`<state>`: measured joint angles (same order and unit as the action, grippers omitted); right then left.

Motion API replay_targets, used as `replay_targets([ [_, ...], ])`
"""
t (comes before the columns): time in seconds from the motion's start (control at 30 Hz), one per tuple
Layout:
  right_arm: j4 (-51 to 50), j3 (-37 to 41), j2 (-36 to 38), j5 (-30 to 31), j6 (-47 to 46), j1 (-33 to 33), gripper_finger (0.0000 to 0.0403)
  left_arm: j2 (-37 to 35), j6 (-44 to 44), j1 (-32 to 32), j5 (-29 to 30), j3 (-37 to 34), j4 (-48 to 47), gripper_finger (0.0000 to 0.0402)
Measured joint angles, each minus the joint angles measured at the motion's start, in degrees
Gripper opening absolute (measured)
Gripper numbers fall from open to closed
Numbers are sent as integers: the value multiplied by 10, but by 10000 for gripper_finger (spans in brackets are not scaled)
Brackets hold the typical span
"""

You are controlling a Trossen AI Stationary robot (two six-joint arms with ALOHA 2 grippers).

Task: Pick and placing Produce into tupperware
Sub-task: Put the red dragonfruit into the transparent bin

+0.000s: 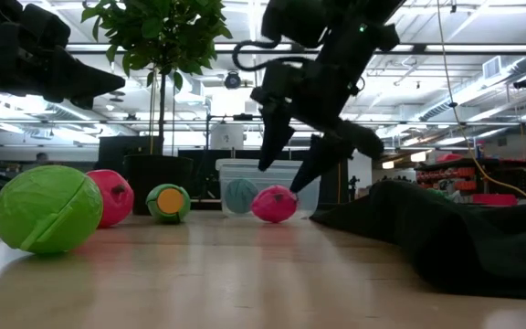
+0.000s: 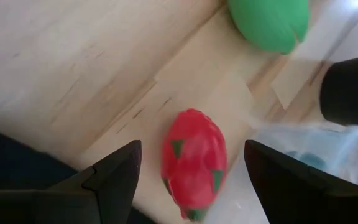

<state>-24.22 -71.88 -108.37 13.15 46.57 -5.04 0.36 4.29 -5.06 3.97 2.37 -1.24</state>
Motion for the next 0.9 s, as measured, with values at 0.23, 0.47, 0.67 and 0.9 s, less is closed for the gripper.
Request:
replay_targets([
  [0.23,20,1,-18,3,1,0,289,0,0,0,1,0,0,37],
  [0.47,32,1,-20,3,6,1,289,0,-1,0,1,0,0,39],
  [0.67,32,1,-28,-7,9,9,289,0,-1,0,1,0,0,30],
  [0.9,38,0,-43,-10,14,13,289,0,-1,0,1,0,-1,37],
])
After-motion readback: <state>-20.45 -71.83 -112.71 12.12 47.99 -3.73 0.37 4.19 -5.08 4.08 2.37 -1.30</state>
